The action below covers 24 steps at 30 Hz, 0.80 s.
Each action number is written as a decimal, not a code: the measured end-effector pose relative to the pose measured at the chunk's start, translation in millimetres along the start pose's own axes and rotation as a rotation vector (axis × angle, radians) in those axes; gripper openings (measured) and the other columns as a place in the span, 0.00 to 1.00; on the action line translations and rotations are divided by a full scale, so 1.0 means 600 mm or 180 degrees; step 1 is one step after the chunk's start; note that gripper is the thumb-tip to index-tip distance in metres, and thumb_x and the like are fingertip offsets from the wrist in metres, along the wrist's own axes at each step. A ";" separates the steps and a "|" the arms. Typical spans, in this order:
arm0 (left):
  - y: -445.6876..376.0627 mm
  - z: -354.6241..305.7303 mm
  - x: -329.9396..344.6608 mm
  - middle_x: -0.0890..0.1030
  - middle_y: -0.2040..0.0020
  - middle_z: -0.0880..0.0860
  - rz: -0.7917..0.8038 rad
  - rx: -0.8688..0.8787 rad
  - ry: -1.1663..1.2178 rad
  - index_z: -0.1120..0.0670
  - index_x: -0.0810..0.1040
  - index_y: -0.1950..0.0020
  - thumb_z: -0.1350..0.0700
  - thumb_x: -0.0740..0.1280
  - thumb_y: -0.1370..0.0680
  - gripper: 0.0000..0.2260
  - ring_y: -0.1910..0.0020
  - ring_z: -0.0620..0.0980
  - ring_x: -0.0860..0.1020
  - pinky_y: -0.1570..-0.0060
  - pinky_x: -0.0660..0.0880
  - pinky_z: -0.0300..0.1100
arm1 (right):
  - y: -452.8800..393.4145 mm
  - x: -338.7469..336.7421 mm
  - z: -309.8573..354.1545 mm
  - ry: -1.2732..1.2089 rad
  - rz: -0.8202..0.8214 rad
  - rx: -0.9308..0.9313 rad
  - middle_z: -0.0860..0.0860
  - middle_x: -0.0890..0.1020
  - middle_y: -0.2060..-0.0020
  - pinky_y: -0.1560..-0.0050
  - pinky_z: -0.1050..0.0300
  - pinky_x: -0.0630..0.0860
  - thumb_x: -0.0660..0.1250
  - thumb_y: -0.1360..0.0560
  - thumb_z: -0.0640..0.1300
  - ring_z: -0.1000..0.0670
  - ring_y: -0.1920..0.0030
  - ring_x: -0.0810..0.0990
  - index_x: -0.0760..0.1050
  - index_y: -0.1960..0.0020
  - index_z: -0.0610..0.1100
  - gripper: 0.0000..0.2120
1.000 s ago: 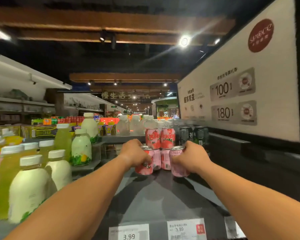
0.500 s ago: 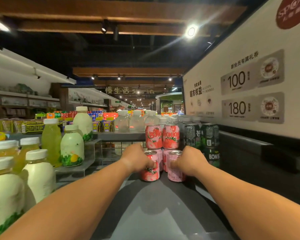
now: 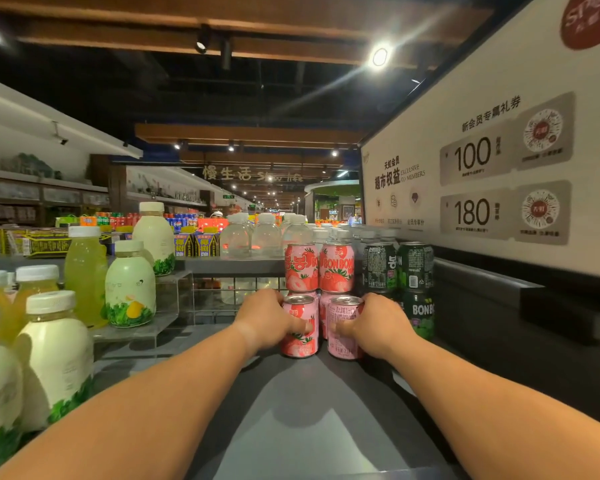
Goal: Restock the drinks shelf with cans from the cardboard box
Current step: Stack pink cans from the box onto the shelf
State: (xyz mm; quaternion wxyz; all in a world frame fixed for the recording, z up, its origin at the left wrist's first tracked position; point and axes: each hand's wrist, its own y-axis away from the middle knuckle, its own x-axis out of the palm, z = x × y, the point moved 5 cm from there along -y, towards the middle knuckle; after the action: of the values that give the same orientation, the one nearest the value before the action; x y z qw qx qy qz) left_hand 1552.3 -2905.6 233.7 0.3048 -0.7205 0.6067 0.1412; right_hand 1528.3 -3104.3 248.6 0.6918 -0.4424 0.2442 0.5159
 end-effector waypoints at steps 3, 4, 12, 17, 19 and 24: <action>0.001 0.001 0.001 0.87 0.56 0.48 0.0009 0.0005 0.0039 0.53 0.84 0.52 0.54 0.84 0.37 0.16 0.56 0.48 0.86 0.46 0.82 0.49 | 0.001 0.000 -0.001 -0.0003 -0.0039 -0.0005 0.47 0.82 0.52 0.56 0.56 0.75 0.74 0.31 0.56 0.46 0.52 0.81 0.76 0.48 0.41 0.21; 0.000 0.002 0.001 0.87 0.56 0.48 0.0006 0.0010 0.0042 0.53 0.84 0.53 0.53 0.84 0.37 0.17 0.56 0.48 0.86 0.46 0.82 0.50 | 0.002 0.001 0.000 0.0003 -0.0057 -0.0010 0.47 0.82 0.51 0.56 0.56 0.74 0.74 0.31 0.57 0.46 0.51 0.80 0.76 0.47 0.41 0.22; 0.000 -0.002 0.011 0.87 0.54 0.48 0.0088 0.0064 0.0092 0.52 0.84 0.51 0.54 0.83 0.36 0.16 0.54 0.48 0.85 0.45 0.82 0.50 | 0.005 0.008 0.009 0.0047 -0.0078 -0.0095 0.47 0.81 0.51 0.55 0.54 0.75 0.74 0.30 0.58 0.46 0.51 0.80 0.76 0.48 0.42 0.22; 0.003 -0.003 0.009 0.86 0.52 0.48 0.0127 0.0071 0.0111 0.52 0.83 0.48 0.54 0.83 0.34 0.17 0.54 0.47 0.85 0.44 0.81 0.47 | 0.006 0.010 0.009 0.0063 -0.0057 -0.0109 0.47 0.83 0.53 0.52 0.52 0.78 0.74 0.29 0.57 0.46 0.53 0.80 0.76 0.49 0.41 0.21; 0.005 -0.005 0.010 0.86 0.52 0.48 0.0151 0.0058 0.0083 0.53 0.83 0.46 0.54 0.82 0.33 0.18 0.54 0.46 0.85 0.44 0.81 0.47 | 0.007 0.010 0.010 0.0073 -0.0033 -0.0109 0.48 0.82 0.53 0.52 0.53 0.77 0.74 0.29 0.57 0.48 0.55 0.79 0.76 0.48 0.41 0.21; 0.025 -0.025 -0.012 0.85 0.46 0.52 0.0102 0.0047 -0.0338 0.56 0.81 0.44 0.50 0.82 0.33 0.22 0.49 0.51 0.83 0.43 0.80 0.48 | 0.019 -0.011 0.011 0.0166 -0.0016 -0.0061 0.47 0.79 0.49 0.53 0.54 0.75 0.74 0.31 0.61 0.46 0.51 0.78 0.71 0.43 0.41 0.29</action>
State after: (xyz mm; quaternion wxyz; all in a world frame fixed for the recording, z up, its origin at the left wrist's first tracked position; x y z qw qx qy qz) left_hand 1533.6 -2910.4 245.1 0.3396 -0.6998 0.6022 0.1795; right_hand 1514.7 -3101.0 253.0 0.6822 -0.4629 0.2560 0.5048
